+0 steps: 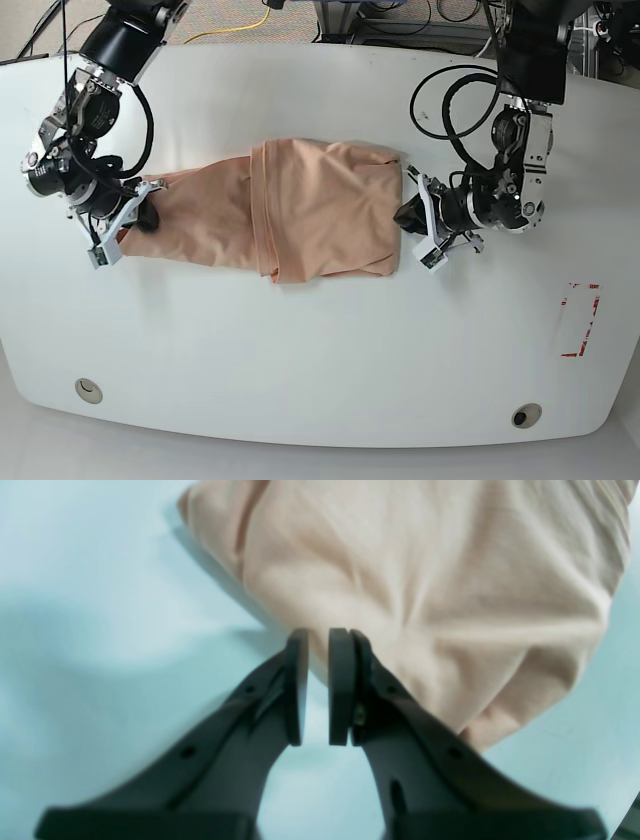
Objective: Layout the t-shirt on the table in an organized manner, then fold the t-shirt properly
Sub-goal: 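Grasp the strip's other end with the right gripper and push it toward the left gripper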
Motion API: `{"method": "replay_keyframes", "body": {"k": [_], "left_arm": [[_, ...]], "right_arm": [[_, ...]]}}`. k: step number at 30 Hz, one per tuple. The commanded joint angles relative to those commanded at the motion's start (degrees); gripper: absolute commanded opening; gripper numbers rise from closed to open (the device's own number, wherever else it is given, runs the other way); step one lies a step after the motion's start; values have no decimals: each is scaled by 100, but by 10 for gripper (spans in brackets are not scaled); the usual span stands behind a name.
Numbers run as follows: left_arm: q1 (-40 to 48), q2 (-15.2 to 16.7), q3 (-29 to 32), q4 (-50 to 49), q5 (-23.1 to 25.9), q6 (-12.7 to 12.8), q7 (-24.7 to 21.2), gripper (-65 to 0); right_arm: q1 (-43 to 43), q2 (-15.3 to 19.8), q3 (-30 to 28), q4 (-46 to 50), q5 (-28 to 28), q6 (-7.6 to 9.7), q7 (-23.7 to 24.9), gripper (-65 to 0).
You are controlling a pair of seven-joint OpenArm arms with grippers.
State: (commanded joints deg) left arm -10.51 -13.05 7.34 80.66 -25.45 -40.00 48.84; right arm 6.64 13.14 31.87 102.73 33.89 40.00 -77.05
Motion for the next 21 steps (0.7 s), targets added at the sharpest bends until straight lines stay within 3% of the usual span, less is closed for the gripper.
{"method": "replay_keyframes", "body": {"k": [5, 10, 21], "left_arm": [[-18, 62, 0, -185, -9, 0, -53, -586], [-211, 352, 18, -484, 9, 0, -176, -586], [-536, 607, 26, -1503, 18, 0, -536, -586]], "right_arm": [[0, -9, -334, 176, -9, 0, -35, -650], [-9, -53, -457, 176, -9, 0, -44, -650], [-9, -141, -466, 176, -9, 0, -44, -650]]}}
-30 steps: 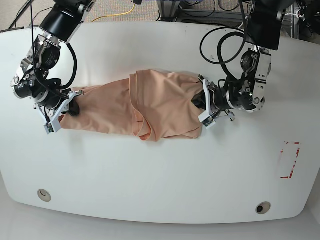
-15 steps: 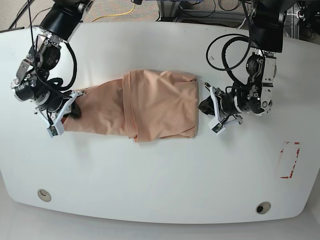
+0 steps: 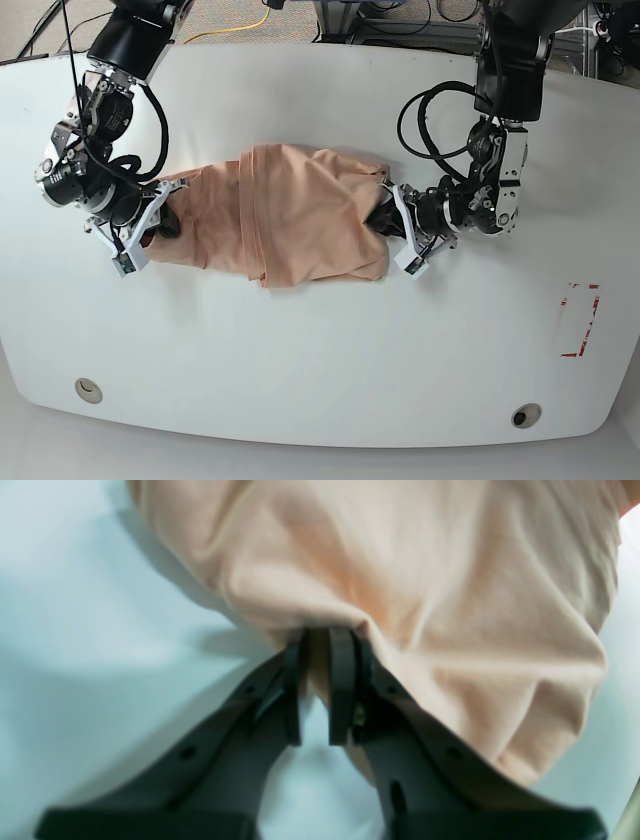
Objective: Layout the t-shirt on the table in an organized manner, then fold the t-shirt properly
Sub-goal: 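Grasp the strip's other end with the right gripper and push it toward the left gripper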
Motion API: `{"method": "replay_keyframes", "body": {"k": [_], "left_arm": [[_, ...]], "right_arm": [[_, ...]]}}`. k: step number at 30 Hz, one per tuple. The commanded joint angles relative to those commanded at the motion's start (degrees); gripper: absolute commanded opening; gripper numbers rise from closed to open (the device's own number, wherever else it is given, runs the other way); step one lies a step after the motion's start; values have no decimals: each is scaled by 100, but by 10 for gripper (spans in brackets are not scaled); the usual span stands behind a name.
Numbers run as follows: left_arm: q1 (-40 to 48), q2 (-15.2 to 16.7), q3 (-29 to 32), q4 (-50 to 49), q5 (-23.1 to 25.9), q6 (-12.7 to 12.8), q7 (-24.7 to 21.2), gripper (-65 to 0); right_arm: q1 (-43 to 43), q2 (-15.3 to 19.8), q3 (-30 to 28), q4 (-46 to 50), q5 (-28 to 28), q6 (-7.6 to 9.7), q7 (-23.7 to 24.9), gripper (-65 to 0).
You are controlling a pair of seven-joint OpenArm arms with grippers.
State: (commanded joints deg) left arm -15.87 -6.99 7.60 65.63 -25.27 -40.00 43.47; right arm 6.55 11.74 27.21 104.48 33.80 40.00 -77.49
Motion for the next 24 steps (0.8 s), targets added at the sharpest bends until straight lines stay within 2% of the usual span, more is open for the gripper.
{"method": "replay_keyframes", "body": {"k": [7, 10, 13, 22, 24], "left_arm": [[9, -18, 0, 501, -53, 0, 53, -586], [-9, -26, -26, 809, -53, 0, 316, -586], [-18, -26, -26, 1002, -53, 0, 387, -586], [-35, 9, 35, 747, -26, 0, 352, -586], [-35, 9, 176, 448, -35, 0, 167, -586]], "right_arm": [[0, 0, -123, 0, -9, 0, 0, -650], [0, -18, -220, 0, -18, 0, 0, -650], [0, -26, -255, 0, -18, 0, 0, -650], [0, -35, -264, 0, -18, 0, 0, -650], [0, -35, -264, 0, -18, 0, 0, -650]]}}
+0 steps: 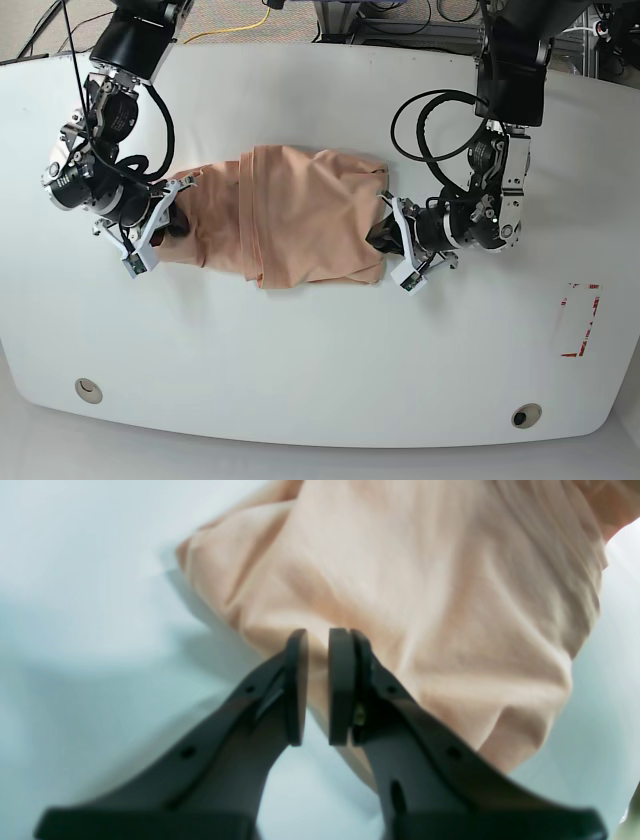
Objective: Layout the t-shirt on the table in an organized manner, then fold the t-shirt properly
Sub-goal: 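Grasp the strip's other end with the right gripper and push it toward the left gripper, then fold the strip end with the right gripper over onto the left gripper's end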
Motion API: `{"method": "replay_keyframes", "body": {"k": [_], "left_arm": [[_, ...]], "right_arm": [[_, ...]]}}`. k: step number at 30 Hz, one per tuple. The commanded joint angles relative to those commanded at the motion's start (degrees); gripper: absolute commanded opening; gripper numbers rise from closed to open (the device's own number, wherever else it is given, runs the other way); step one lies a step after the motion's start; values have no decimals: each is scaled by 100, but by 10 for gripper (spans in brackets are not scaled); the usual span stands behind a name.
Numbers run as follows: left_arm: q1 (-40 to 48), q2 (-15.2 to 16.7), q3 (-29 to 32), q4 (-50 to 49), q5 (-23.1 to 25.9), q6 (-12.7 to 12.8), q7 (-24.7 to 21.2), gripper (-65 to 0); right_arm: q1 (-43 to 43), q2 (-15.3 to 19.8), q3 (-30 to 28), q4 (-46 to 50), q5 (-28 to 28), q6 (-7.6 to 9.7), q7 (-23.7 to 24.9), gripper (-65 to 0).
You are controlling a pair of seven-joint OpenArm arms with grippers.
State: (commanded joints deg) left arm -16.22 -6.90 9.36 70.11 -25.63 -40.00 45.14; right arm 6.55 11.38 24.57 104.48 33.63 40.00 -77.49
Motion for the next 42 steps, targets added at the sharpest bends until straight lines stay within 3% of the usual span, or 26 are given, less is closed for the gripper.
{"method": "replay_keyframes", "body": {"k": [6, 15, 22, 32, 42], "left_arm": [[0, 0, 484, -703, -9, 0, -571, -586], [9, -26, 492, -949, -9, 0, -703, -586], [18, -132, 484, -949, 0, 0, -668, -586], [53, -167, 475, -949, 9, 0, -659, -586], [62, -149, 475, -949, -9, 0, -659, -586]], "right_arm": [[0, 0, 0, 0, 0, 0, 0, -650], [0, -9, -9, 0, 0, 0, 0, -650], [114, -527, -53, 246, 26, 0, -158, -650], [281, -1099, -1055, 264, -9, 0, -132, -650], [404, -1336, -1714, -149, -9, 0, 9, -648]]}}
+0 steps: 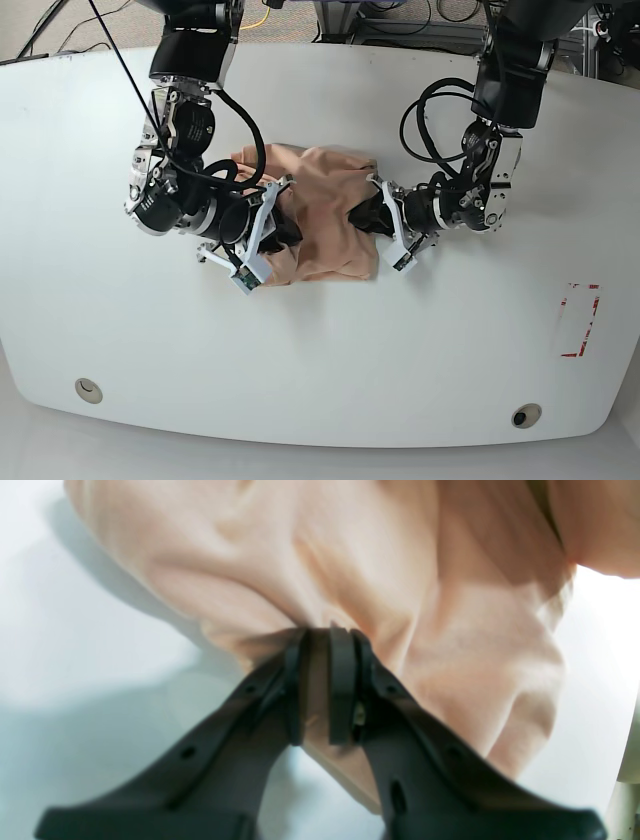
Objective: Layout the t-shirt on the table in an organized manner, then fold the t-shirt properly
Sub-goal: 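Fold the strip end with the right gripper over onto the left gripper's end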
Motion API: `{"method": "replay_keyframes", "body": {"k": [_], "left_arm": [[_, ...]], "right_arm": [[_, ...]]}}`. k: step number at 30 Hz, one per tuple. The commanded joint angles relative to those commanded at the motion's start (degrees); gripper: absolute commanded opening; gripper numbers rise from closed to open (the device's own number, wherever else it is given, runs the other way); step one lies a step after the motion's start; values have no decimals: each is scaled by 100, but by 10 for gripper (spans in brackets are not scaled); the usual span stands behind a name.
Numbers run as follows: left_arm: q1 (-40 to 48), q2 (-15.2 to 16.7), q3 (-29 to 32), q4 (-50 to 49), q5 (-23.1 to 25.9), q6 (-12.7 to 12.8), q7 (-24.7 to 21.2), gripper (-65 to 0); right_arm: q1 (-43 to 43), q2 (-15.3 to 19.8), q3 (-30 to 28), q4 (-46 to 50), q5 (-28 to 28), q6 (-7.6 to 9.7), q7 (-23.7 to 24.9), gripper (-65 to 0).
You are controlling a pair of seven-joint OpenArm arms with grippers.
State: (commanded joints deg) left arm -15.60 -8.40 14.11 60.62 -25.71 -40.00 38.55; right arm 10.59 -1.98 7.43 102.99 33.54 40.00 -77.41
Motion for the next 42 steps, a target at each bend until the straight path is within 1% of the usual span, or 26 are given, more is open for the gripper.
{"method": "replay_keyframes", "body": {"k": [3, 10, 15, 19, 22, 27, 30, 32, 34, 38, 40, 41, 42], "left_arm": [[0, 9, 0, 0, 0, 0, 0, -586], [26, 9, 0, 9, 0, 0, 0, -586], [105, 9, 0, 9, 0, 0, 0, -586], [105, 9, 0, 9, 0, 0, 0, -586], [114, 18, 0, 9, -9, 0, 0, -586], [114, 18, 0, 9, -9, 0, 0, -586], [114, 18, 0, 9, -9, 0, 0, -586], [114, 18, 0, 9, -9, 0, 0, -586], [114, 18, 0, 9, -9, 0, 0, -586], [114, 18, 0, 9, -9, 0, 0, -586], [114, 18, 0, 9, -9, 0, 0, -586], [114, 18, 0, 9, -9, 0, 0, -586], [114, 18, 0, 9, -9, 0, 0, -586]], "right_arm": [[62, -18, -237, -211, 0, 0, 9, -648], [211, -53, -580, -413, 0, 0, 9, -648], [308, -62, -633, -422, 0, 0, 9, -648], [316, -229, -651, -527, 0, 0, 9, -648], [325, -281, -695, -677, 0, 0, 9, -648], [325, -290, -1099, -730, 0, 0, 9, -648], [325, -290, -1178, -730, 0, 0, 9, -648], [343, -290, -1187, -730, 0, 0, 18, -633], [396, -290, -1187, -738, 0, 0, 18, -587], [431, -290, -1196, -738, 0, 0, 18, -409], [431, -290, -1196, -738, 0, 0, 18, -293], [440, -290, -1196, -738, 0, 0, 18, -216], [448, -290, -1196, -738, 0, 0, 18, -163]]}}
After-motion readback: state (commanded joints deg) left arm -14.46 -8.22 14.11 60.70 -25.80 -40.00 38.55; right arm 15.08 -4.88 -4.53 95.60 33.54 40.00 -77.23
